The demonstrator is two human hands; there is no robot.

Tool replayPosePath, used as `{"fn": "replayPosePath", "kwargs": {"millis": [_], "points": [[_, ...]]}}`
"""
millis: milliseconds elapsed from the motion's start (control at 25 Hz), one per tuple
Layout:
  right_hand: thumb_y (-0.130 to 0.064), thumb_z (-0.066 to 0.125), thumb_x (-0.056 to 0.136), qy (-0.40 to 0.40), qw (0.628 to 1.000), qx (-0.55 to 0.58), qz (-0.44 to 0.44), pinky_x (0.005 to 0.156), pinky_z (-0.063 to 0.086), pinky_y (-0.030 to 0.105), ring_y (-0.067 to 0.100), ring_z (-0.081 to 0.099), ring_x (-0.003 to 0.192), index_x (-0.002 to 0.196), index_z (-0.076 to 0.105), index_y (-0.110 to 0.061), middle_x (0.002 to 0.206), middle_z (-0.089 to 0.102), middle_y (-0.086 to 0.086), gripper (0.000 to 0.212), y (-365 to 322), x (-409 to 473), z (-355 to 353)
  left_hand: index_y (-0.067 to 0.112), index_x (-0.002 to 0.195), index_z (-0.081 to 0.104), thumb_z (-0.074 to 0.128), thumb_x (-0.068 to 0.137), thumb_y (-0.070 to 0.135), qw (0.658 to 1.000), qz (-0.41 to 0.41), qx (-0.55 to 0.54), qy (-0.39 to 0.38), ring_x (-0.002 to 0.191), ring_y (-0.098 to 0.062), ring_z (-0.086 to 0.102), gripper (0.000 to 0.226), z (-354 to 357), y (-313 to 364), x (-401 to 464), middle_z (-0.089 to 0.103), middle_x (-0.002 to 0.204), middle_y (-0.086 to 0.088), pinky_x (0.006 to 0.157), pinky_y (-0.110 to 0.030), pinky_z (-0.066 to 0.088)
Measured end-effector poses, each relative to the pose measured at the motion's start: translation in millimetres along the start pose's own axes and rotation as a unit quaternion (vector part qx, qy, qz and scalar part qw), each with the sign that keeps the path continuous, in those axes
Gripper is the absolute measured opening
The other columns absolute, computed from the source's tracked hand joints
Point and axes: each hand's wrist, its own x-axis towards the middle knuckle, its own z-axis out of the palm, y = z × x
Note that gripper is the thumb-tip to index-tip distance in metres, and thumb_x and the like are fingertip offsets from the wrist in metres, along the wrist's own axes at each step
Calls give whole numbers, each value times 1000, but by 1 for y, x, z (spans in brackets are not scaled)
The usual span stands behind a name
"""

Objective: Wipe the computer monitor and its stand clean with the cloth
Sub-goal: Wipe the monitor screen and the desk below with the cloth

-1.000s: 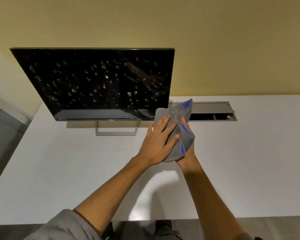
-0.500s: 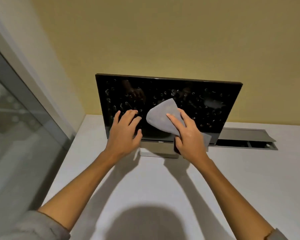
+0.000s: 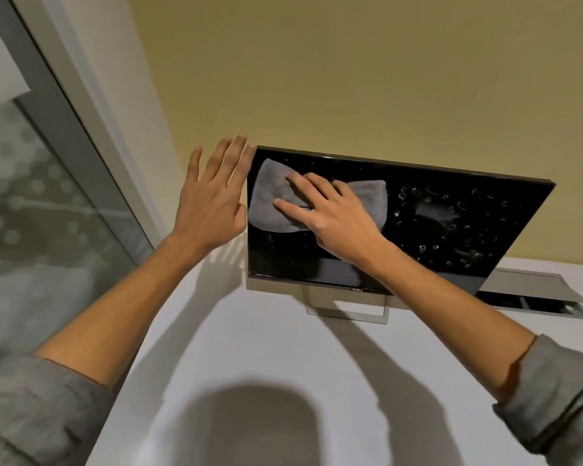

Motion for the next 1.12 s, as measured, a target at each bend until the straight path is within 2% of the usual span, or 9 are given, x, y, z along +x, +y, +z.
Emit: {"fn": "replayPosePath", "kwargs": {"millis": [120, 200, 360, 520, 680, 800, 920, 1040, 1120], "points": [[-9, 51, 86, 29, 997, -51, -58, 111, 26, 53, 34, 29, 143, 137, 49, -19, 155, 31, 16, 52, 12, 35, 3, 11, 156, 13, 35, 79, 26, 999, 43, 3, -13, 150, -25, 13, 81, 0, -4, 18, 11, 164, -8, 118, -54, 12], [-11, 54, 87, 31, 995, -65, -73, 117, 14, 52, 29, 23, 146, 138, 50, -18, 156, 31, 15, 52, 18, 49, 8, 10, 156, 13, 35, 81, 26, 998, 60, 5, -23, 151, -24, 13, 79, 4, -2, 26, 12, 164, -8, 118, -54, 14], [-17, 56, 86, 14, 996, -28, -86, 118, 12, 50, 28, 20, 147, 144, 44, -17, 157, 29, 14, 59, 16, 41, 34, 9, 156, 12, 48, 85, 26, 997, 69, 7, -44, 151, -23, 13, 81, 16, -2, 31, 11, 164, -7, 119, -53, 14], [-18, 54, 87, -17, 994, 3, -112, 120, 7, 50, 27, 11, 149, 149, 34, -16, 161, 16, 12, 65, -12, 11, 77, 10, 157, 7, 40, 83, 32, 995, 77, 10, -60, 151, -22, 10, 84, 24, -4, 25, 7, 165, -7, 119, -53, 13], [-11, 64, 81, -44, 986, 14, -163, 118, 9, 45, 25, 23, 147, 142, 46, -15, 158, 27, 10, 64, -50, -25, 123, 9, 157, 8, 19, 80, 33, 996, 72, -4, -56, 152, -21, 9, 81, 22, -3, 23, 6, 165, -6, 120, -53, 11], [-12, 58, 84, -66, 976, -1, -206, 115, 17, 41, 23, 38, 140, 125, 62, -20, 150, 43, 6, 42, -64, -38, 130, 10, 157, 9, 20, 79, 31, 995, 77, -10, -57, 152, -21, 8, 81, 20, -4, 22, 6, 165, -6, 119, -53, 9], [-14, 63, 86, -3, 979, 16, -203, 106, 32, 44, 29, 44, 134, 121, 62, -19, 144, 50, 9, 35, -55, -17, 99, 10, 157, 8, 39, 74, 18, 994, 83, 10, -66, 152, -23, 8, 88, 20, -11, 21, 4, 165, -7, 119, -55, 13], [-10, 49, 95, 102, 983, 24, -148, 108, 34, 46, 32, 40, 137, 125, 58, -14, 146, 46, 14, 32, -12, 21, 44, 10, 156, 15, 27, 86, 32, 994, 93, -8, -54, 151, -24, 14, 74, 18, -14, 24, 11, 164, -8, 118, -55, 15], [-9, 45, 97, 125, 985, -8, -120, 113, 30, 47, 32, 36, 140, 129, 58, -14, 150, 41, 13, 35, 18, 36, 23, 9, 155, 18, 21, 85, 33, 994, 94, -18, -52, 150, -24, 16, 74, 16, -11, 27, 15, 163, -9, 118, -53, 13]]}}
